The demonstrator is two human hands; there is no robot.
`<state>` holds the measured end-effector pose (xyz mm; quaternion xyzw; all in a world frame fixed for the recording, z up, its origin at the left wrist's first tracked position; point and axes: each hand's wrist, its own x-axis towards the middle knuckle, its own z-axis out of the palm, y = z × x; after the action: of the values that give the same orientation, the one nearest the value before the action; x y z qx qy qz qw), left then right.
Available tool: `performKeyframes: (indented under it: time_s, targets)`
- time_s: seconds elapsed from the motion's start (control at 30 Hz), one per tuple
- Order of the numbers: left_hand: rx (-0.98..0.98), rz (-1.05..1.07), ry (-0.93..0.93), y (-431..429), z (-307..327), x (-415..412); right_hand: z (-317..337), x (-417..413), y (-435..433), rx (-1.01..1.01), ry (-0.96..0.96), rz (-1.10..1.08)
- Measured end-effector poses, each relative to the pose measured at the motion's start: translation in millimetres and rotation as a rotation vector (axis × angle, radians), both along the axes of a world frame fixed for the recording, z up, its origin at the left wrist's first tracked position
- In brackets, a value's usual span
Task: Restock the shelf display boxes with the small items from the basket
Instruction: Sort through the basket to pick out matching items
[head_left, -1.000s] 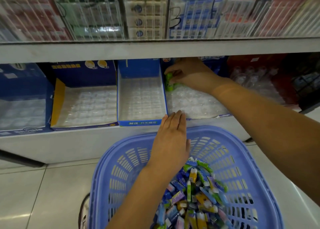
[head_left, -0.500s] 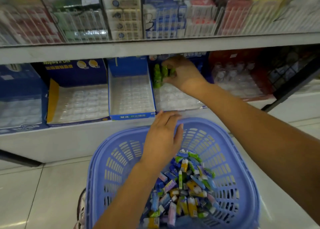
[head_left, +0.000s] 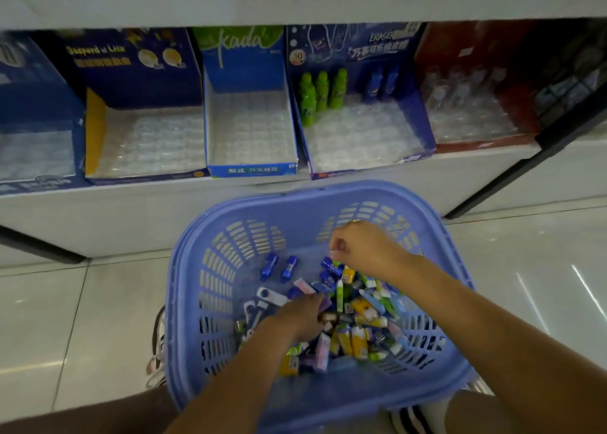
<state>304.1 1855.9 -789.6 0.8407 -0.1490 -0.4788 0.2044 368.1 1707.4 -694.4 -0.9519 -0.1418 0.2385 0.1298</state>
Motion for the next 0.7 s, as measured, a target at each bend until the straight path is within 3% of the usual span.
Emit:
performKeyframes:
  time_s: [0.1,0.2,0.3,0.4,0.5,0.7]
  targets:
    - [0.02,-0.019,-0.029,4,-9,3,-42,4,-14,-0.262,0.226,-0.125]
    - [0.005,0.006,-0.074,2,-14,4,-76,7,-26,-0.33,0.289,-0.209]
    - [-0.211,0.304,-0.247,-10,8,20,-104,10,-30,-0.298,0.243,-0.202]
    - [-0.553,0.62,-0.378,-24,51,54,-120,18,-30,-0.347,0.16,-0.174]
    - [-0.873,0.718,-0.373,-29,93,80,-125,25,-31,-0.453,0.169,-0.111]
    - [-1.011,0.931,-0.336,-21,118,102,-140,26,-24,-0.595,0.172,-0.024]
